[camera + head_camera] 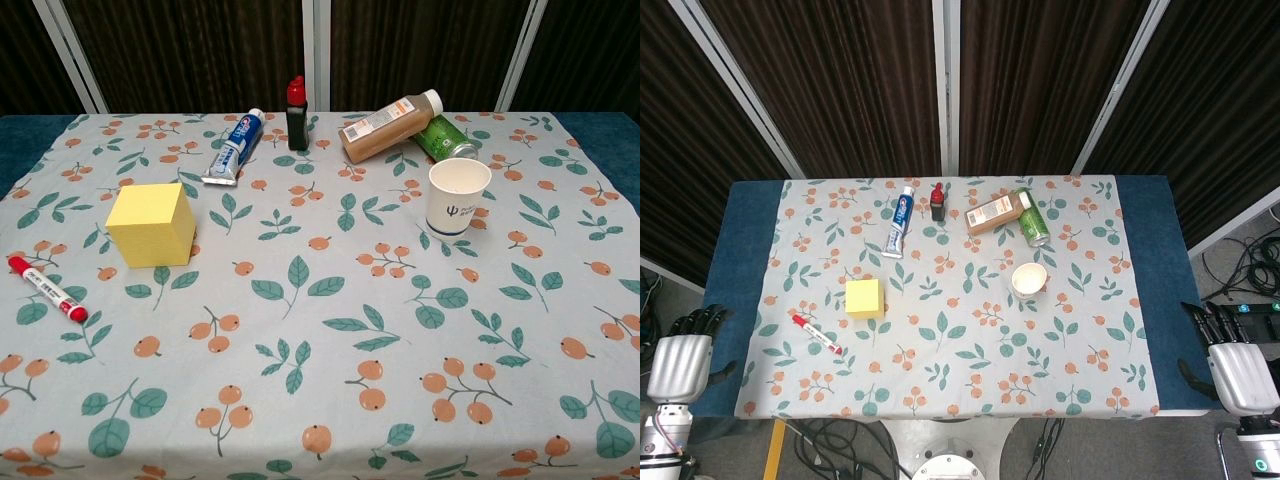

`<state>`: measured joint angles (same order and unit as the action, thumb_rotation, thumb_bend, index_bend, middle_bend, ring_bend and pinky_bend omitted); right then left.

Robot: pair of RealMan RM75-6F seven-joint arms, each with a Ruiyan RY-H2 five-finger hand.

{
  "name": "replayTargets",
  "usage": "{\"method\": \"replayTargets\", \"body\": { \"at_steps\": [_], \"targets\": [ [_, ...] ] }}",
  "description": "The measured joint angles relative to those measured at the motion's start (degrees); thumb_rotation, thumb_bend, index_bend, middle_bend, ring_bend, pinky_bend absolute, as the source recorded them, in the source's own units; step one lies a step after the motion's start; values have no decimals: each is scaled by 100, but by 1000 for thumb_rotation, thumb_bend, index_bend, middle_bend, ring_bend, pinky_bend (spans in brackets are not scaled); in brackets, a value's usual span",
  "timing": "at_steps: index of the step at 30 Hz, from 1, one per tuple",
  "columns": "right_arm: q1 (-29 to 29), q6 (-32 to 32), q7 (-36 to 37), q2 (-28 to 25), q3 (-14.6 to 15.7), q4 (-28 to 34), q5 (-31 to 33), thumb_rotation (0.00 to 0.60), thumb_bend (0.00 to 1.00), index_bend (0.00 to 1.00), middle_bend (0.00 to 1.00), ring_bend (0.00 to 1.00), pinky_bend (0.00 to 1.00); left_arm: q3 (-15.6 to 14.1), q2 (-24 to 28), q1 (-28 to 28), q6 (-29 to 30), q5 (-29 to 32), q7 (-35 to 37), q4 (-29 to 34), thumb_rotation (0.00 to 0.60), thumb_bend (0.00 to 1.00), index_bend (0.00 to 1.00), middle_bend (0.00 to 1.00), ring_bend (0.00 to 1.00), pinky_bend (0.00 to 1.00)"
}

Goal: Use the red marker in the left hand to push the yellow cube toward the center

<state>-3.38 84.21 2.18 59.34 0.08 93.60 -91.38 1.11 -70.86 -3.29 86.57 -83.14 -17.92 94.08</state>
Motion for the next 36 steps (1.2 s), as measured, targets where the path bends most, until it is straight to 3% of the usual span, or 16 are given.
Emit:
{"method": "replayTargets", "body": {
  "at_steps": [14, 25, 36],
  "targets": [
    [101, 225, 59, -42, -11, 7, -30, 600, 272, 35, 118, 0, 0, 93, -85, -430, -290, -471, 386, -451, 600, 167, 364, 385, 233, 280],
    [124, 247, 146, -50, -17, -29, -9, 600, 272, 36, 118, 0, 0, 32, -496, -1529, -1434, -1235, 824, -1471, 600, 187, 409, 401, 233, 280],
    [109, 161, 202, -53, -17, -28, 52, 600, 272, 36, 119, 0, 0, -188, -946, -2176, -2385, -1348, 615, -2146, 600, 253, 440, 401, 233, 280]
  ]
}}
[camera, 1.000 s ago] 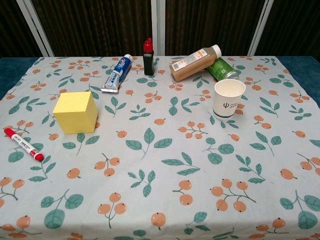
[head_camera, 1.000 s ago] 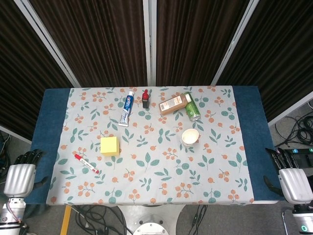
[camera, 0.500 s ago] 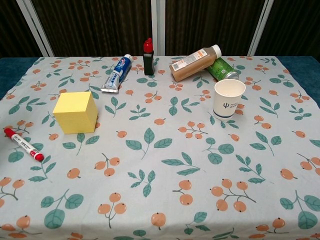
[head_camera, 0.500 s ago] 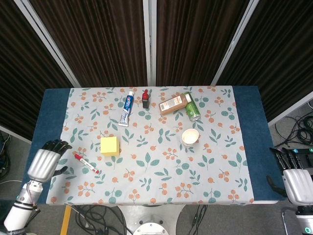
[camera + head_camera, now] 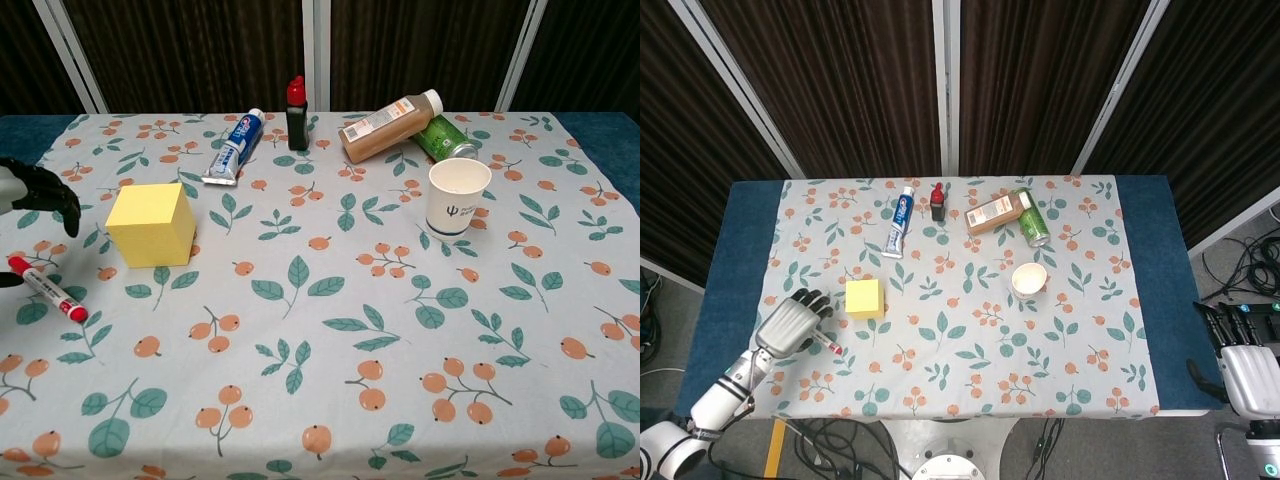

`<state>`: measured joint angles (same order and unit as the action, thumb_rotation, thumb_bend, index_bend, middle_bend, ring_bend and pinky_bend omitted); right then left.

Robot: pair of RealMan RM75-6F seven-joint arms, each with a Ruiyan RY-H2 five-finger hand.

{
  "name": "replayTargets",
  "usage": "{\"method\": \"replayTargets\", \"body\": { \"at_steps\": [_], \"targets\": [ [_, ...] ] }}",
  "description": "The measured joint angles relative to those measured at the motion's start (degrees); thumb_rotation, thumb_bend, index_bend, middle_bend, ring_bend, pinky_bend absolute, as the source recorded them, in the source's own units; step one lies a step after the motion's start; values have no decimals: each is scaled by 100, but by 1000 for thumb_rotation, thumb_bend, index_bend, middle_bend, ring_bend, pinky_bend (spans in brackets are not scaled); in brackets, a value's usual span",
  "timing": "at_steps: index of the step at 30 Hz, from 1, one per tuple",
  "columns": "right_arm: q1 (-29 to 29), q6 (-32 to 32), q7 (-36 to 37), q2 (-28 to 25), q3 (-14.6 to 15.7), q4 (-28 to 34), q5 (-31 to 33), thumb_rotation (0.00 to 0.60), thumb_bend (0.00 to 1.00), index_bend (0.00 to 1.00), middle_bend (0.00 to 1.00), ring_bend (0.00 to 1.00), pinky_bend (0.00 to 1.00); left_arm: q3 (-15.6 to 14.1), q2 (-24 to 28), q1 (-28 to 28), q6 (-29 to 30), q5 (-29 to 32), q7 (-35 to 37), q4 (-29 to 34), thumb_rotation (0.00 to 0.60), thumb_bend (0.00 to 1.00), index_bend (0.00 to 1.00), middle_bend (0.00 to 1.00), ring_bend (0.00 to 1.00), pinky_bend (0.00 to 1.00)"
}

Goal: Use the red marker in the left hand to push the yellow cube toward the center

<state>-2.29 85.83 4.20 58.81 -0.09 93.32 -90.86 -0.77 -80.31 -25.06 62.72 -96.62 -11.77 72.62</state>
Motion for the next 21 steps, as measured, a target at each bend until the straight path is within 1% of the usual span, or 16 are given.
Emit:
{"method": "replayTargets", "body": {
  "at_steps": [9, 16, 21],
  "targets": [
    [-9, -29, 12, 13, -2, 1, 15, 600, 272, 35, 119, 0, 0, -216, -259, -97, -145, 9, -359, -359, 600, 265, 470, 427, 235, 280],
    [-19, -45, 9, 9, -4, 9, 12, 600, 272, 36, 119, 0, 0, -295, -506, -4, -67, 96, -509, -610, 600, 267, 486, 482, 288, 281],
    [-14, -32, -5, 0, -8, 27, 14, 600, 272, 36, 119, 0, 0, -304, -585, 18, 54, 130, -537, -741, 600, 267, 518, 525, 319, 281]
  ]
}}
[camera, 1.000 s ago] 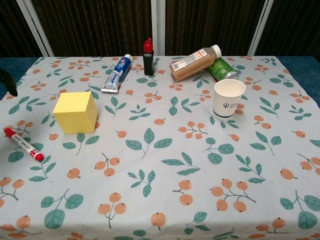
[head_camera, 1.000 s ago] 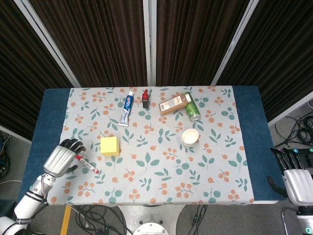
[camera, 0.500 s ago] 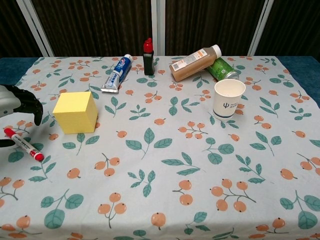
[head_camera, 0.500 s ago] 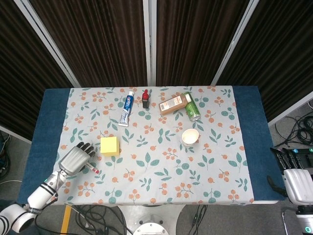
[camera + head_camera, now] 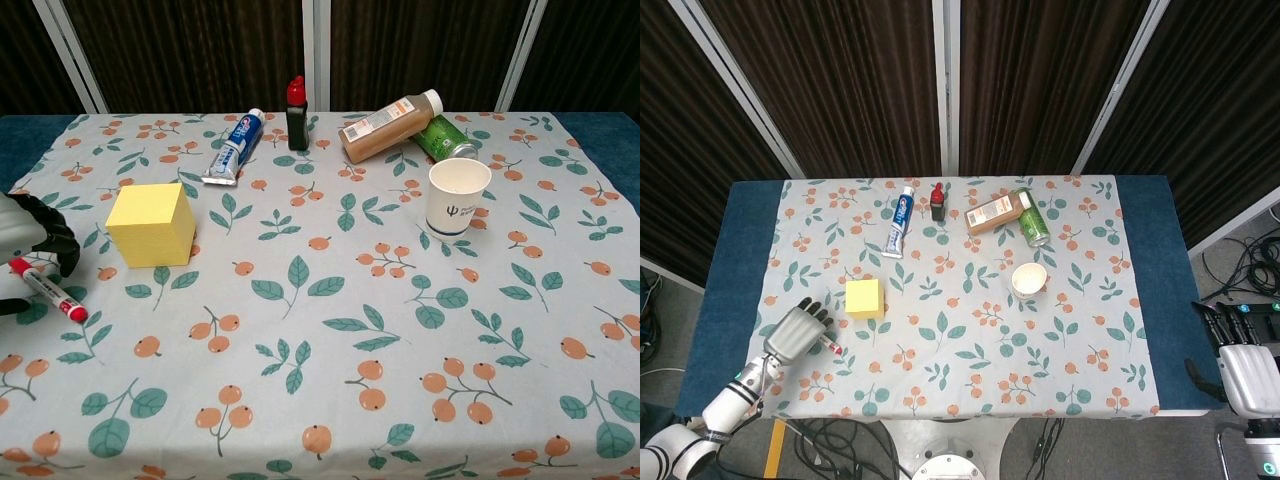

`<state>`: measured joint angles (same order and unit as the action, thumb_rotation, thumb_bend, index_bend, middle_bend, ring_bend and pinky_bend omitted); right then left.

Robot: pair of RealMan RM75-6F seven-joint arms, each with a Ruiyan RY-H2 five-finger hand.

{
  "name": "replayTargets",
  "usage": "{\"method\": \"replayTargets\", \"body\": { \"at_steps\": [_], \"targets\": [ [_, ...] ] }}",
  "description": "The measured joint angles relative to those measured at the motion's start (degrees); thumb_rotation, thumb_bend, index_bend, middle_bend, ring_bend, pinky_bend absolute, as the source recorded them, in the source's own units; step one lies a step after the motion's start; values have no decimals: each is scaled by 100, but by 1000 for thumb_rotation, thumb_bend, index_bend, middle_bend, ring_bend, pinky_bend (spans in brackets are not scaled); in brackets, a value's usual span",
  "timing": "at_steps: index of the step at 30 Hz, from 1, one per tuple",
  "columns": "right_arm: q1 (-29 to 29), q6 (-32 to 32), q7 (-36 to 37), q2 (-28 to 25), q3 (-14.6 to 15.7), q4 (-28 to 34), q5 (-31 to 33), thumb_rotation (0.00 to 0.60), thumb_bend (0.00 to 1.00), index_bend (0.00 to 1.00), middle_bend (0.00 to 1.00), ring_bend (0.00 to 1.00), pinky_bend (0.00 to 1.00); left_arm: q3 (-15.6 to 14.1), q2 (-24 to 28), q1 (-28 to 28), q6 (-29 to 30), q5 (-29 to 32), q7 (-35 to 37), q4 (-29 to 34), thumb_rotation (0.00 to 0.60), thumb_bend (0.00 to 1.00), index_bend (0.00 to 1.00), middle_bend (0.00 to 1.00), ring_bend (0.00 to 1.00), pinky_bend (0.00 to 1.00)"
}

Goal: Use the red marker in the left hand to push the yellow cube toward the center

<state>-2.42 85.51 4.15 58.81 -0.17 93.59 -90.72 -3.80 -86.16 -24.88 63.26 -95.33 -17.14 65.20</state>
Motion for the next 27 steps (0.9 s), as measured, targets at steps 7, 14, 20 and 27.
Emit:
{"method": "replayTargets", "body": {
  "at_steps": [7, 14, 20, 27],
  "targets": [
    [1, -10, -14, 1, 0, 12, 11, 600, 272, 36, 119, 0, 0, -32, -77, -16, 20, 31, 29, -134, 600, 267, 542, 547, 335, 281],
    [6, -9, -31, -19, -4, 36, 24, 600, 271, 36, 119, 0, 0, -50, -172, -56, -47, 84, -34, -260, 600, 290, 547, 548, 334, 281],
    [17, -16, -38, -19, 3, 42, 40, 600, 270, 35, 119, 0, 0, -68, -216, -88, -125, 158, -51, -346, 600, 338, 564, 560, 335, 281],
    [9, -35, -49, -21, 0, 51, 48, 600, 272, 35, 119, 0, 0, -96, -269, -92, -102, 177, 11, -430, 600, 339, 575, 571, 341, 281]
  ]
}}
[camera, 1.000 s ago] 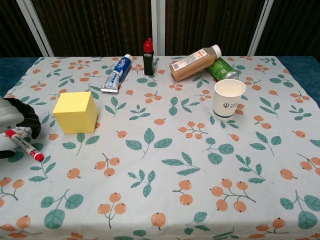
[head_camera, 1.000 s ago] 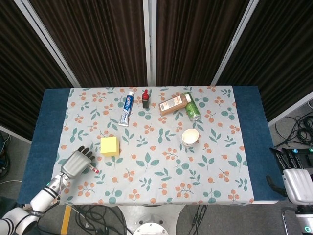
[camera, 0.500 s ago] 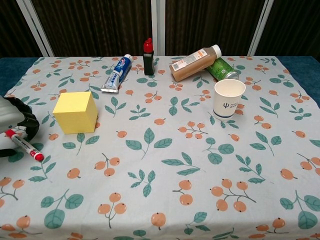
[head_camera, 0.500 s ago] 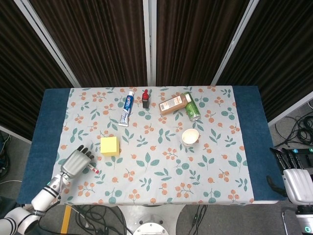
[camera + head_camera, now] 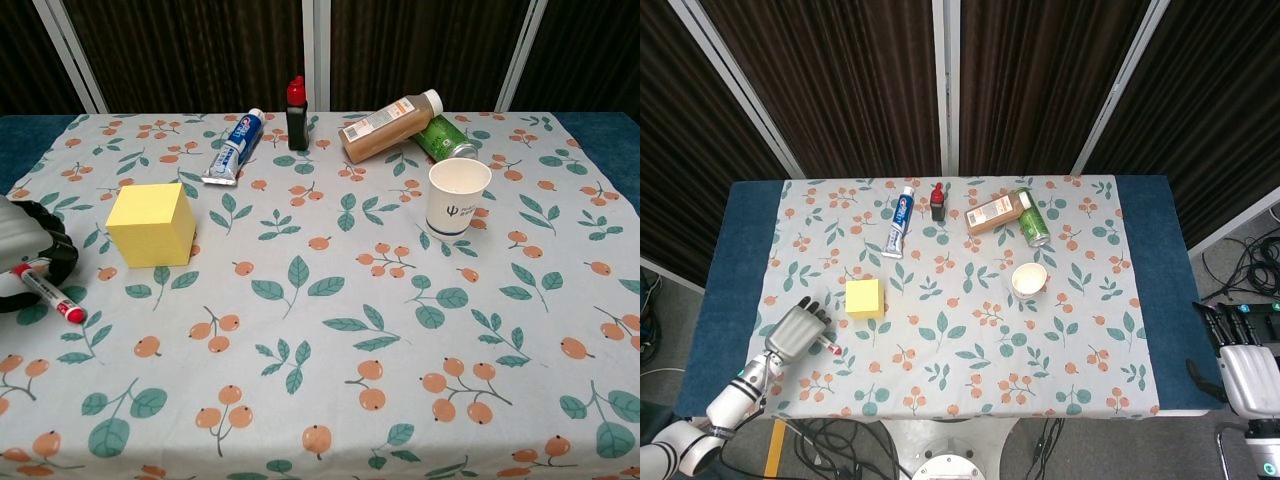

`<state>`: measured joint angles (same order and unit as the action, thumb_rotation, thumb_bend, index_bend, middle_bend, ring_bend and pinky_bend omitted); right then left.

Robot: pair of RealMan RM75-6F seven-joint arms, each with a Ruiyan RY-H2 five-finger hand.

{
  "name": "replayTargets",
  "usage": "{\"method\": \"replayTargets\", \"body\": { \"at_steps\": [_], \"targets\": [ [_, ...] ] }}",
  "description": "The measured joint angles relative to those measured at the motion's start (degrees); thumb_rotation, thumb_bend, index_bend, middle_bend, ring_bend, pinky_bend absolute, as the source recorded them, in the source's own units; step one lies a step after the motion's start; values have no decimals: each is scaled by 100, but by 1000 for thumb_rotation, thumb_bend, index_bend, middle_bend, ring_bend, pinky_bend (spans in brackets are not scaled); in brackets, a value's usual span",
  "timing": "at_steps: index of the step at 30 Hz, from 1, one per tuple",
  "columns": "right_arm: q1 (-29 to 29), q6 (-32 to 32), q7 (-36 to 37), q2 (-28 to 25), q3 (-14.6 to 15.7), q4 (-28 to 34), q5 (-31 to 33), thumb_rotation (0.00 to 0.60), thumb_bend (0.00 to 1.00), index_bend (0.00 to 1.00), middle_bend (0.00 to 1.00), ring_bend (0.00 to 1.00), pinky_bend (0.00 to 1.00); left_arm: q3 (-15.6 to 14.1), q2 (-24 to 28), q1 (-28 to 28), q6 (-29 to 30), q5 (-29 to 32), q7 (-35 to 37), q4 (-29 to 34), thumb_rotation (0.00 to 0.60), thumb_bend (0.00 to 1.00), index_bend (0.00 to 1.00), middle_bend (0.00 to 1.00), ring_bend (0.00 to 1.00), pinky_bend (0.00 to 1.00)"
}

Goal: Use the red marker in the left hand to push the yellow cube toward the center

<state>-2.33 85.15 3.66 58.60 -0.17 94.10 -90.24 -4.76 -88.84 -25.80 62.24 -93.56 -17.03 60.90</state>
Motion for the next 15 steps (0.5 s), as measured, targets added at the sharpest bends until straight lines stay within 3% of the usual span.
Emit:
{"method": "replayTargets", "body": {
  "at_steps": [15],
  "targets": [
    [4, -3, 5, -8, 7, 22, -10, 600, 270, 36, 121, 0, 0, -54, -162, 15, 235, -79, 403, -399, 600, 342, 695, 688, 450, 419]
  ]
}}
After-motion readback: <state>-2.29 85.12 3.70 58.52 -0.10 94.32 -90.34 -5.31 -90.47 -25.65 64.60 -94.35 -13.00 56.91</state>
